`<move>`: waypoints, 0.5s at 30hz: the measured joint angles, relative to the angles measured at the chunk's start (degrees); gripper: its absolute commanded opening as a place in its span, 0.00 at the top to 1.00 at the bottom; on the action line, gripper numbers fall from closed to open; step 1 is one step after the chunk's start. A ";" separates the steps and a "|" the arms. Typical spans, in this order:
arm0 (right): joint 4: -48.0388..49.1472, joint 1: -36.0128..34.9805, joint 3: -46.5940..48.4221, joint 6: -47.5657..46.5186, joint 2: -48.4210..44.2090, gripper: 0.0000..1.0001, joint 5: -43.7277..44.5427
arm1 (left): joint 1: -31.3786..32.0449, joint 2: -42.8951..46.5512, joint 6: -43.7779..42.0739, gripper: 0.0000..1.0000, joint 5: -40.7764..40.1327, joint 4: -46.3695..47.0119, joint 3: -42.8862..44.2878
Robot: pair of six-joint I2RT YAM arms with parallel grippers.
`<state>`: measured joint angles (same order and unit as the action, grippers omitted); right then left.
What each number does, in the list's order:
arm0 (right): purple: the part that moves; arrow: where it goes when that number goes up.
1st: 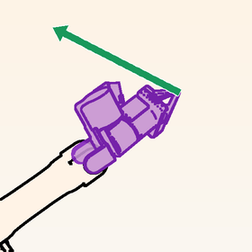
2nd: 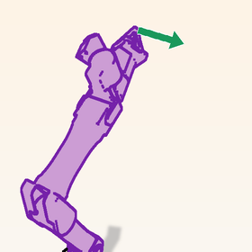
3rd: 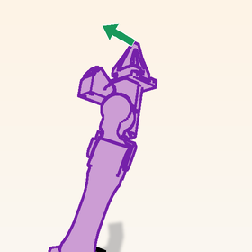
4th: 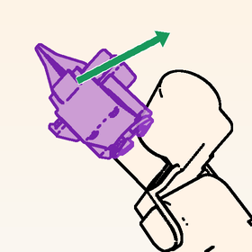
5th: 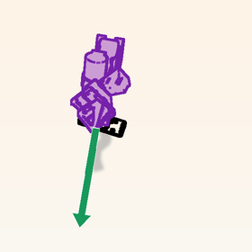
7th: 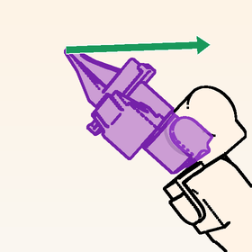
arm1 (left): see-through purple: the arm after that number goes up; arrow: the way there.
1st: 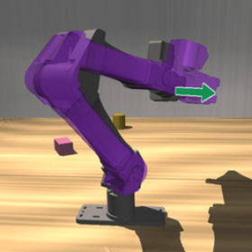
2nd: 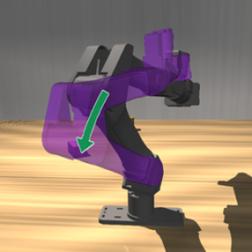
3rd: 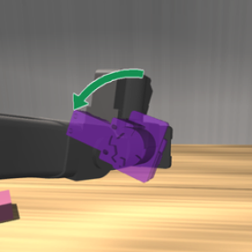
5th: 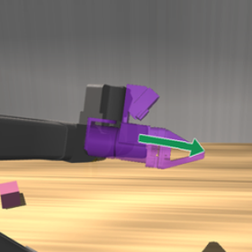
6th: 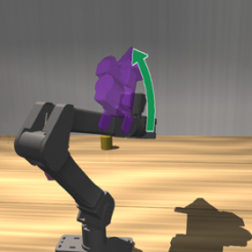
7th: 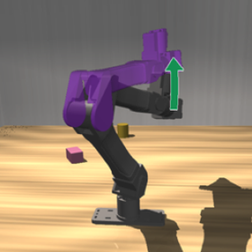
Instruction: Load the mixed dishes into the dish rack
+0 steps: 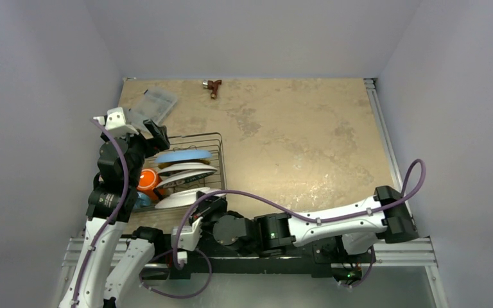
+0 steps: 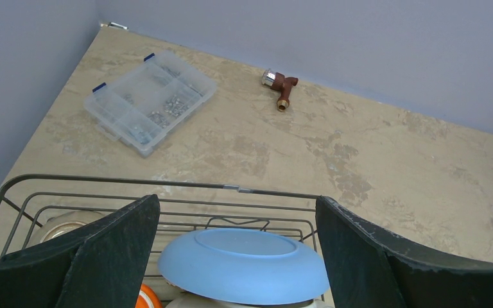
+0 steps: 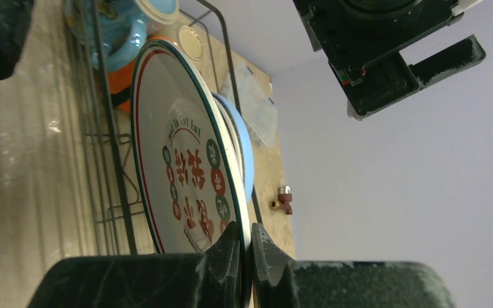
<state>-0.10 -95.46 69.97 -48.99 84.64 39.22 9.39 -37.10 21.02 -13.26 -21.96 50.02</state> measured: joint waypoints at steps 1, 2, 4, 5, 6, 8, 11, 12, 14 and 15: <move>1.25 0.02 0.00 -0.50 0.94 1.00 1.05 | 0.00 0.02 -0.02 0.10 0.00 -0.02 0.00; 2.80 0.07 0.00 -1.29 1.97 1.00 2.34 | 0.00 0.04 -0.02 0.10 0.00 -0.02 0.00; 6.01 0.11 0.00 -3.06 3.61 1.00 4.48 | 0.00 0.15 -0.02 0.10 0.00 -0.02 0.00; 7.74 0.11 0.00 -4.02 4.35 1.00 5.38 | 0.00 0.20 -0.02 0.10 0.00 -0.02 0.00; 9.25 0.13 0.00 -4.79 5.03 1.00 5.90 | 0.00 0.26 -0.02 0.10 0.00 -0.02 0.00; 11.72 0.22 0.00 -6.10 6.12 1.00 6.51 | 0.00 0.39 0.00 0.10 0.00 -0.02 0.00; 14.47 0.61 0.02 -7.32 7.72 1.00 6.73 | 0.00 0.48 -0.02 0.10 0.00 -0.02 0.00; 15.23 0.81 0.07 -7.72 8.41 1.00 6.73 | 0.00 0.48 -0.02 0.10 0.00 -0.02 0.00; 16.46 1.40 0.09 -8.41 9.86 1.00 6.75 | 0.00 0.50 0.00 0.10 0.00 -0.04 0.00; 16.79 1.68 0.09 -8.85 10.56 1.00 6.75 | 0.00 0.52 -0.02 0.10 0.00 -0.04 0.00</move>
<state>16.69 -93.78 70.06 -57.84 95.20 45.98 9.39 -36.58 20.99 -13.26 -22.00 50.02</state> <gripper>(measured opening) 0.027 0.901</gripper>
